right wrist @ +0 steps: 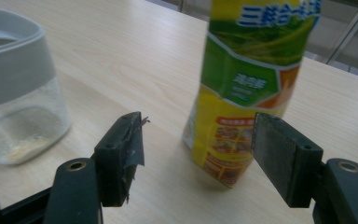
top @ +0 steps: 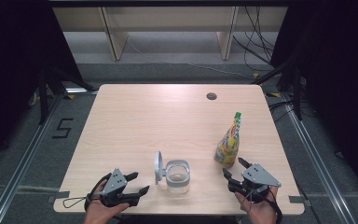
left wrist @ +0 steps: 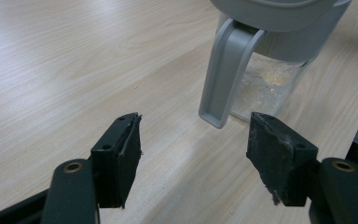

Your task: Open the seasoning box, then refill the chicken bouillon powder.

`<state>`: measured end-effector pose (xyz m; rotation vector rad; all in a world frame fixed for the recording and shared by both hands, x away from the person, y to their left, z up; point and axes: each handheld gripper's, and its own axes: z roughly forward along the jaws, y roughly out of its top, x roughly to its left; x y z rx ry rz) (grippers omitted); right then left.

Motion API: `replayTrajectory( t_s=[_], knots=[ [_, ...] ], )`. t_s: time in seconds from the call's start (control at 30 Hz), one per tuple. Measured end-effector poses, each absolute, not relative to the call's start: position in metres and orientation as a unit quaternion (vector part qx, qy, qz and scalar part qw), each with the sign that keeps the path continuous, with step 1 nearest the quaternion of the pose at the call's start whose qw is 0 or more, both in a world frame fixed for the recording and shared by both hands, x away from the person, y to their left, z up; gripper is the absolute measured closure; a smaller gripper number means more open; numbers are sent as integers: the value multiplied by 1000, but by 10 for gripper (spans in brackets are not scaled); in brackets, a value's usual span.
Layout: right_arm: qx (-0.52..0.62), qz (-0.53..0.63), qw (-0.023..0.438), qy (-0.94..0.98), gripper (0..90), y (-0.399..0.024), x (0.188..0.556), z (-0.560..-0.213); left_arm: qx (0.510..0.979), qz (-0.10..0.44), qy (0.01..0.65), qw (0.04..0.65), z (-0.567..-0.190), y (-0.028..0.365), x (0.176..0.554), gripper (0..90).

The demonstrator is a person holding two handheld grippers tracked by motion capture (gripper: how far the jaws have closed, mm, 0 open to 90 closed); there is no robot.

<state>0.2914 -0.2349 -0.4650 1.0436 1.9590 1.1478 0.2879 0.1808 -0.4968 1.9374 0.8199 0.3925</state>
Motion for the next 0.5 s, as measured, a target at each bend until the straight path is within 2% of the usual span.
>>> replayTrajectory(
  t_s=[0.2, 0.33, 0.5],
  knots=[
    [405, 435, 318, 739, 281, -243, 298, -470, 799, 163, 329, 476, -497, 181, 289, 327],
    [422, 431, 297, 740, 222, -241, 300, -474, 800, 164, 327, 475, -497, 180, 289, 320],
    [425, 424, 303, 740, 167, -239, 304, -478, 799, 166, 332, 474, -497, 180, 288, 314]
  ],
)
